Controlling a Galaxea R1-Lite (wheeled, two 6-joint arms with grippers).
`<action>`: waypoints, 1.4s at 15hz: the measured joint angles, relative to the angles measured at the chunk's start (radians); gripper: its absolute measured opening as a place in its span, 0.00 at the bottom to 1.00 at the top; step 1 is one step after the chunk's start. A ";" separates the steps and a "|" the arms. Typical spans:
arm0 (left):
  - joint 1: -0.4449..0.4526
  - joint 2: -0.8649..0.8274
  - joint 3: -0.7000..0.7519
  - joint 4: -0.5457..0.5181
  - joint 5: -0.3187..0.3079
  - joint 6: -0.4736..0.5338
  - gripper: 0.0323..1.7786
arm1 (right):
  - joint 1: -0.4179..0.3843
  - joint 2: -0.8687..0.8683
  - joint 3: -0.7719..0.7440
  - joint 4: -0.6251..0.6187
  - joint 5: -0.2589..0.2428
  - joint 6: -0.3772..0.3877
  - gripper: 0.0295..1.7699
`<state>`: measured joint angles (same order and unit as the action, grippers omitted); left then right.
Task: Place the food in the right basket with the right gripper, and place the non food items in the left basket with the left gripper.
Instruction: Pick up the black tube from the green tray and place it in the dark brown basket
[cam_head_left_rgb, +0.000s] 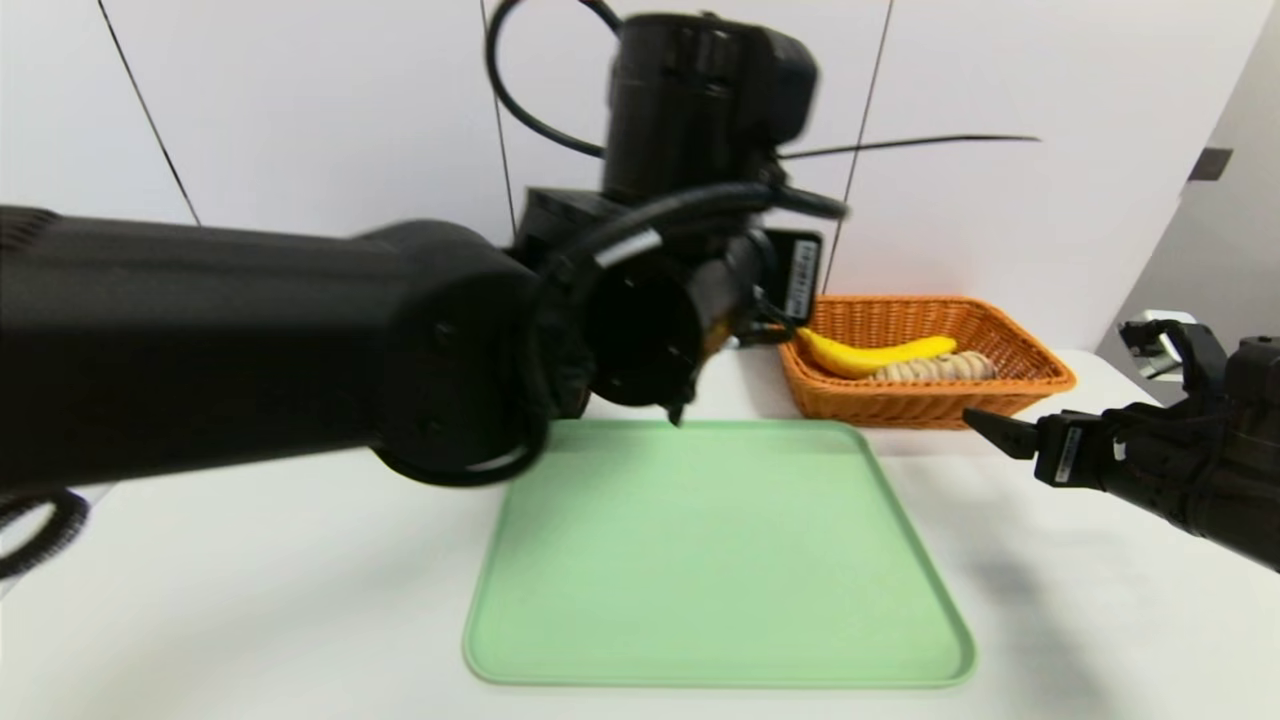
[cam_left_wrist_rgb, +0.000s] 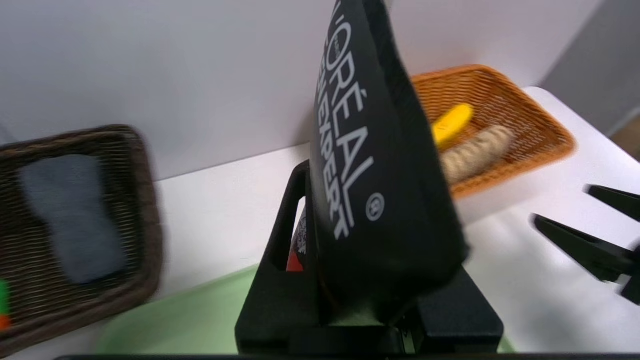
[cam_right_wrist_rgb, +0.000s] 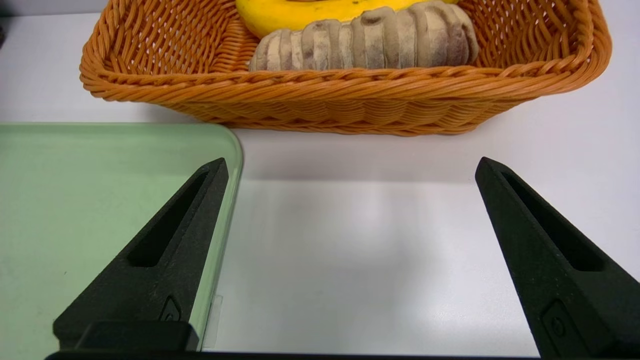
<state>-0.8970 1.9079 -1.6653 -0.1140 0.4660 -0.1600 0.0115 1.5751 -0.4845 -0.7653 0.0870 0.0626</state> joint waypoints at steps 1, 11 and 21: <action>0.055 -0.034 0.001 0.032 -0.030 -0.006 0.21 | 0.000 0.001 -0.002 0.000 0.001 0.000 0.97; 0.549 -0.019 0.038 0.116 -0.320 -0.066 0.21 | 0.001 0.016 -0.016 0.001 0.000 -0.003 0.97; 0.584 0.226 0.037 -0.047 -0.293 -0.054 0.21 | 0.000 0.042 -0.027 0.001 0.000 -0.001 0.97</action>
<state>-0.3126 2.1340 -1.6283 -0.1615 0.1732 -0.2145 0.0115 1.6168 -0.5117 -0.7645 0.0866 0.0611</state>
